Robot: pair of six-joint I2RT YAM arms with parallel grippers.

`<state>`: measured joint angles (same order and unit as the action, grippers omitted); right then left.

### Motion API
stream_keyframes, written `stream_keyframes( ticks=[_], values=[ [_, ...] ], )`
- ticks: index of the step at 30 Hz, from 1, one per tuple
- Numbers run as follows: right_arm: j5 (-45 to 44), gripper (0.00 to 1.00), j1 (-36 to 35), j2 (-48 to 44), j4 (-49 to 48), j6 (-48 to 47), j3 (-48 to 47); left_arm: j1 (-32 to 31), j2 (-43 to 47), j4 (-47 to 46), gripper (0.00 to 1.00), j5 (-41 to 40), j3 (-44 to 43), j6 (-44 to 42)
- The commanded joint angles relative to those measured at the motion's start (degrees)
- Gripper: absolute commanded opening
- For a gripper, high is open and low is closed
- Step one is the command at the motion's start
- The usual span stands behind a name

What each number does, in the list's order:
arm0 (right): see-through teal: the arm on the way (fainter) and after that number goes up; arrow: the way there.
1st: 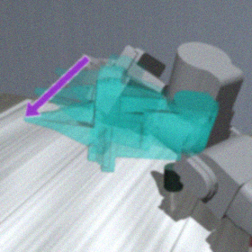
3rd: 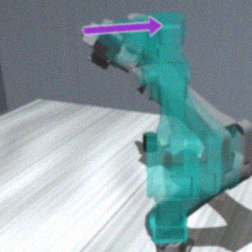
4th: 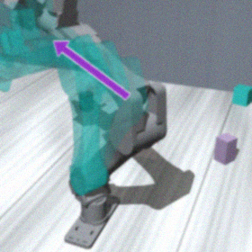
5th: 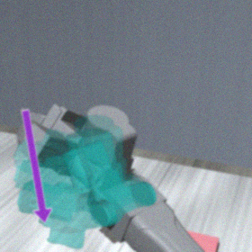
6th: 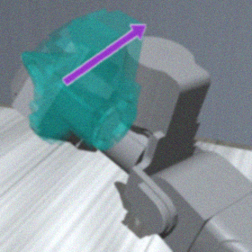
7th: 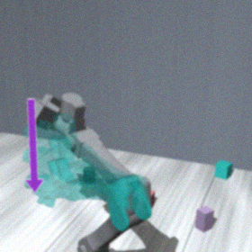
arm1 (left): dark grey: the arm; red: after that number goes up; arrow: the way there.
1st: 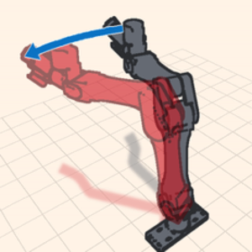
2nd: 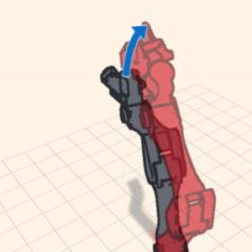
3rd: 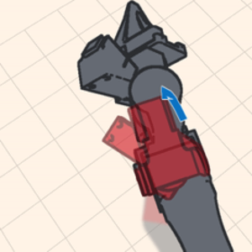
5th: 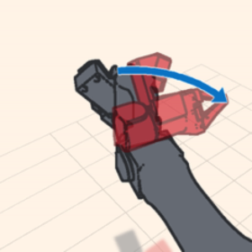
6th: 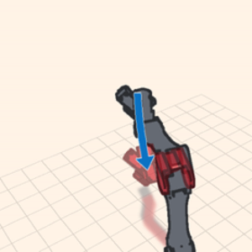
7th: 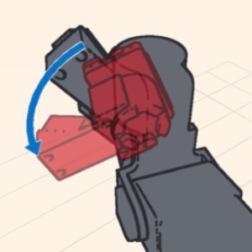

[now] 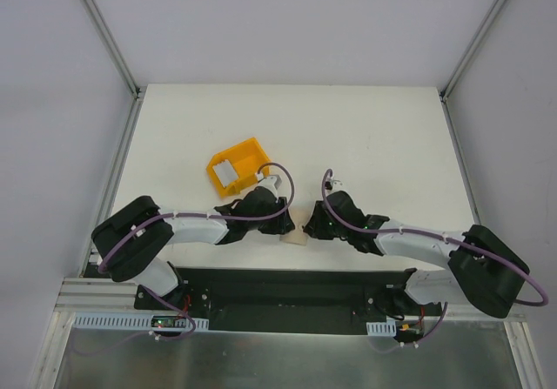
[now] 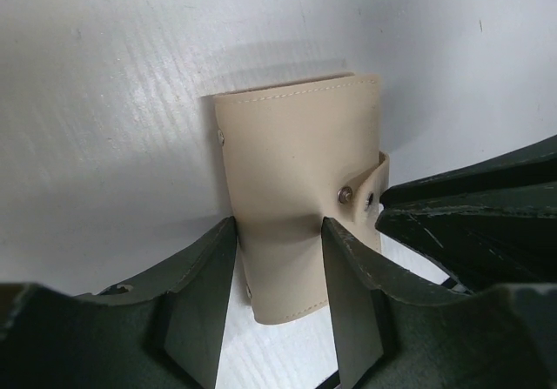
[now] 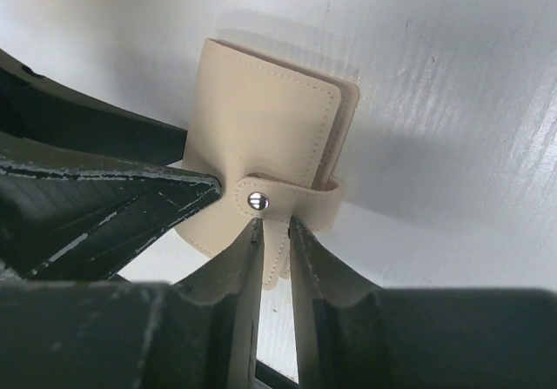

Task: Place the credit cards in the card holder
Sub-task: Close the card holder at the center of the board.

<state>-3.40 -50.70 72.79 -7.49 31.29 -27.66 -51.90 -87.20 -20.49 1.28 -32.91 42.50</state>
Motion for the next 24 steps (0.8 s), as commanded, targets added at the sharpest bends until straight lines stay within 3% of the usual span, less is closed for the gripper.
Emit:
stream_keyframes(
  ticks=[1,15,24],
  values=[
    [0.59,0.21,0.42,1.21,-1.92,-0.26,-2.48,-1.54,-2.89,8.18,0.43,-0.75,-0.14,-1.81],
    [2.08,0.2,1.21,3.85,-2.09,-1.05,-4.07,-1.98,-3.42,9.24,0.43,-0.93,-0.76,-1.63],
    [1.29,0.21,2.53,0.86,-0.69,-4.21,-4.68,-1.89,-3.77,9.68,0.43,-2.77,-1.28,-1.63]
  ],
)
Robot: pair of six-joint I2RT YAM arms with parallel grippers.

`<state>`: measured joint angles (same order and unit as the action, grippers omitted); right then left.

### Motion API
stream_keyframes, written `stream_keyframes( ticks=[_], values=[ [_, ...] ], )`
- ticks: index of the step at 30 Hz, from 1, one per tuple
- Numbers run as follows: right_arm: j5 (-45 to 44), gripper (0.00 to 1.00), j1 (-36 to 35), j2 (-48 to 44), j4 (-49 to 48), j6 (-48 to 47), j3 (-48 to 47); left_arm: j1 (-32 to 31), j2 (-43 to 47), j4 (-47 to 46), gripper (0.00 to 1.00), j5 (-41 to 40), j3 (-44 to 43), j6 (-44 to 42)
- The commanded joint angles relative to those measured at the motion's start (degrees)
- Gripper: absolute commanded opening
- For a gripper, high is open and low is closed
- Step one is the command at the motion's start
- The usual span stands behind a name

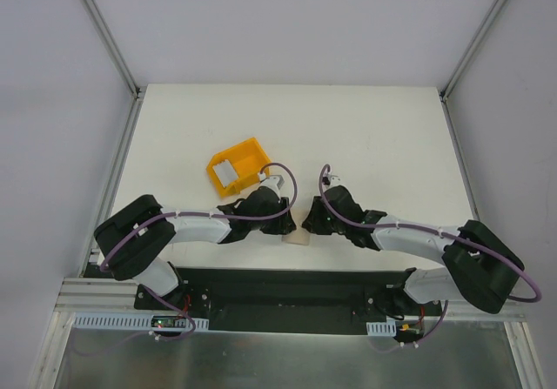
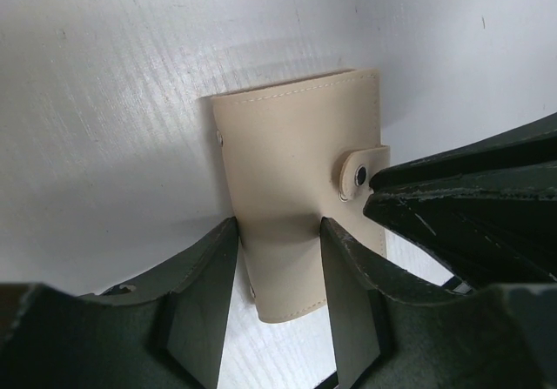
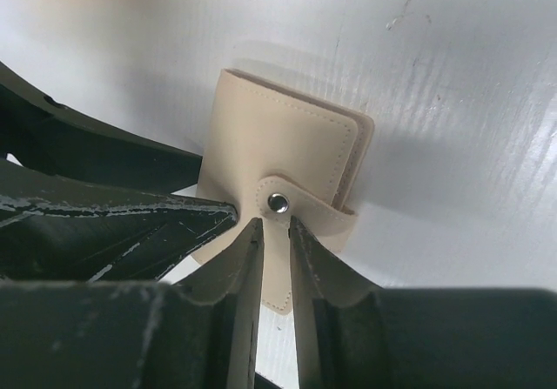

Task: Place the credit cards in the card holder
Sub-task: Close the card holder at the center of the board.

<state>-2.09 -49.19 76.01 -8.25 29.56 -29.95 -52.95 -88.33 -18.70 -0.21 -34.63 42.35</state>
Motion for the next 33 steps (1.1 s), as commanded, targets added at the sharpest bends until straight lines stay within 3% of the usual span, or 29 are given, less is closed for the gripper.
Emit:
stream_keyframes(
  ticks=[1,17,26,33],
  values=[
    [-0.11,0.22,1.2,-2.44,0.43,-2.58,-2.56,-0.84,-2.63,7.89,0.43,-1.29,0.36,-1.48],
    [4.29,0.17,1.38,2.21,-2.03,-0.82,-2.13,-0.84,-2.72,8.41,0.43,-1.64,-0.08,-1.22],
    [-0.81,0.21,2.08,-5.16,3.85,-4.34,-2.39,-0.84,-2.81,8.5,0.43,-1.29,-0.35,-1.65],
    [-0.29,0.2,2.26,-7.1,4.3,-1.7,1.38,-0.84,-2.72,8.59,0.43,-1.38,-0.44,-1.57]
  ],
)
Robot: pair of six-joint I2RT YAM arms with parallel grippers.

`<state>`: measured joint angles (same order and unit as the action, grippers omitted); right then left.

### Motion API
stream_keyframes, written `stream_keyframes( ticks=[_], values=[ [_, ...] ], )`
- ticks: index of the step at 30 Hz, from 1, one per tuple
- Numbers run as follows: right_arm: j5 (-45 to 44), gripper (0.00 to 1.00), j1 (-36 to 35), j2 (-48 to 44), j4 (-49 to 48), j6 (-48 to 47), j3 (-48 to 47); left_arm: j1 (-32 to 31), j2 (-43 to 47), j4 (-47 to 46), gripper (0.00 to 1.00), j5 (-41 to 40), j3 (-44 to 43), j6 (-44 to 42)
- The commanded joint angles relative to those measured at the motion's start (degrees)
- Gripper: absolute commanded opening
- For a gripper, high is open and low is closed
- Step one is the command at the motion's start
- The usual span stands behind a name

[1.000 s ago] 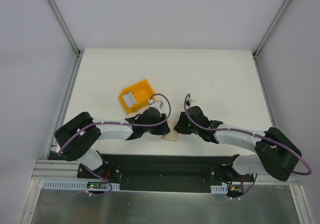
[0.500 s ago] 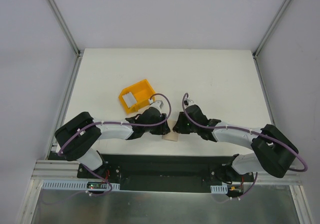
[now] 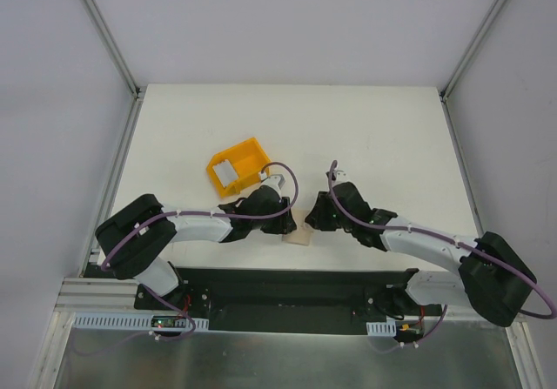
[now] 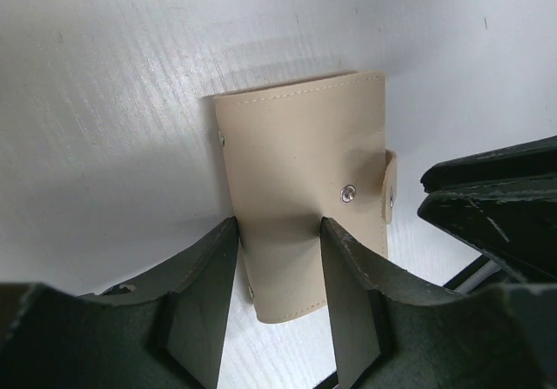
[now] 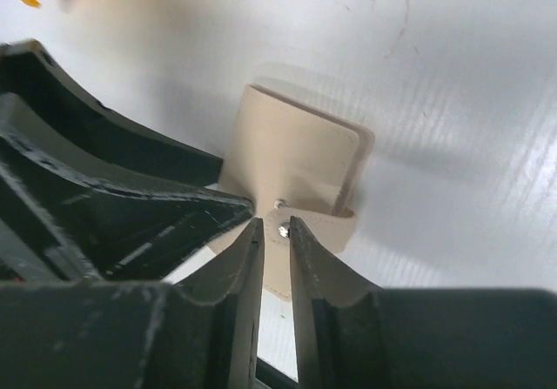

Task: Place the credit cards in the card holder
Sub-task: Close the card holder at the center of the board.

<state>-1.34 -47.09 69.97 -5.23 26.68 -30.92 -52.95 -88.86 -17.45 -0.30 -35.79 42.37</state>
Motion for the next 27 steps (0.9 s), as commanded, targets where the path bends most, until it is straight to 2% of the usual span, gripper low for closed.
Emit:
stream_keyframes(
  ticks=[1,27],
  values=[
    [-0.77,0.2,0.24,-1.07,0.76,1.97,2.79,-0.93,-2.2,7.35,0.43,-1.46,0.72,-1.59],
    [3.19,0.19,0.16,6.05,-3.82,1.71,-0.72,-0.93,-2.28,7.61,0.43,-1.2,0.46,-1.76]
  ],
)
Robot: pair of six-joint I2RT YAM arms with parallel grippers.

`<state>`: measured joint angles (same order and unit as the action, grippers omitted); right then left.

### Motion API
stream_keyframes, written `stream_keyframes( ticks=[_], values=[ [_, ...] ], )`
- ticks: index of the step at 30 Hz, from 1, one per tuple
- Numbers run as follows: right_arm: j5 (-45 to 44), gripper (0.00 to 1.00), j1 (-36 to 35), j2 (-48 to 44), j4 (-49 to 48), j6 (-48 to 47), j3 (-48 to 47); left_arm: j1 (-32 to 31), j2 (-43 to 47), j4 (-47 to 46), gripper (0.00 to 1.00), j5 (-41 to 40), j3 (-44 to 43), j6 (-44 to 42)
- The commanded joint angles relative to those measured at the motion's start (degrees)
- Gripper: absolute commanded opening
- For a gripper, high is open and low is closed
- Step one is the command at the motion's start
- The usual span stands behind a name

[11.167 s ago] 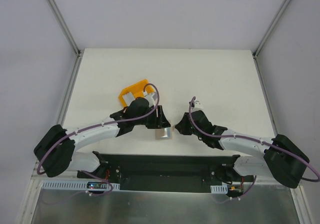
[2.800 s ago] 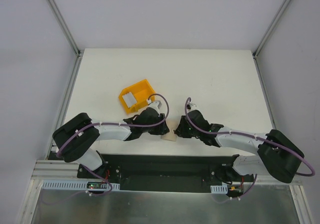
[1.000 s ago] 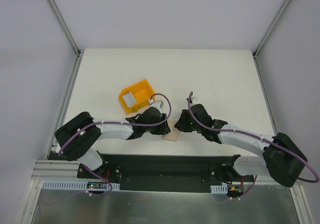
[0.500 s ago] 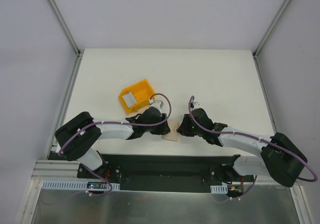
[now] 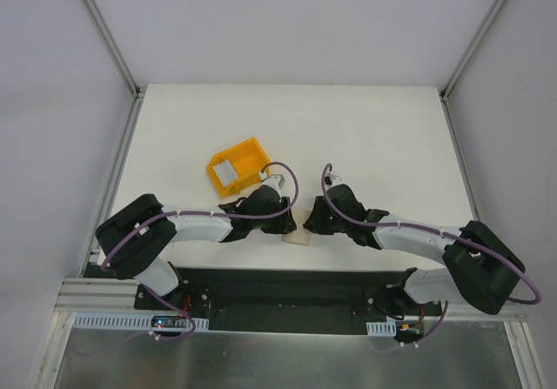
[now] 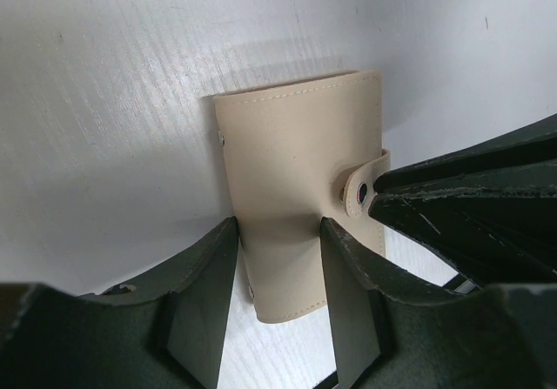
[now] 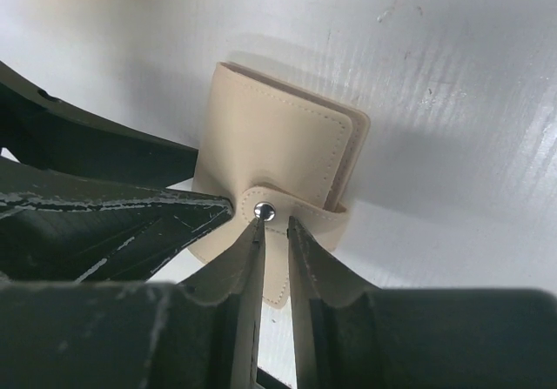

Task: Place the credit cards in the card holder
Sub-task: Close the card holder at the center of the board.

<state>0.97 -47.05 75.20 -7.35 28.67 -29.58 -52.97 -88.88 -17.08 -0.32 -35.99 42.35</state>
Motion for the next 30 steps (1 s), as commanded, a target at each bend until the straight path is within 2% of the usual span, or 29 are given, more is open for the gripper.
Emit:
stream_keyframes(
  ticks=[1,14,30],
  values=[
    [1.05,0.19,0.03,0.83,-1.61,-0.28,-2.06,-0.82,-2.26,7.15,0.43,-1.26,0.66,-1.83],
    [0.88,0.19,-0.15,4.43,-0.12,-1.77,-4.87,-0.99,-2.17,7.15,0.43,-1.44,0.74,-1.74],
    [-0.62,0.15,-0.24,11.28,13.41,-4.67,-12.25,-0.91,-2.26,7.06,0.43,-1.7,0.92,-1.57]
  ],
)
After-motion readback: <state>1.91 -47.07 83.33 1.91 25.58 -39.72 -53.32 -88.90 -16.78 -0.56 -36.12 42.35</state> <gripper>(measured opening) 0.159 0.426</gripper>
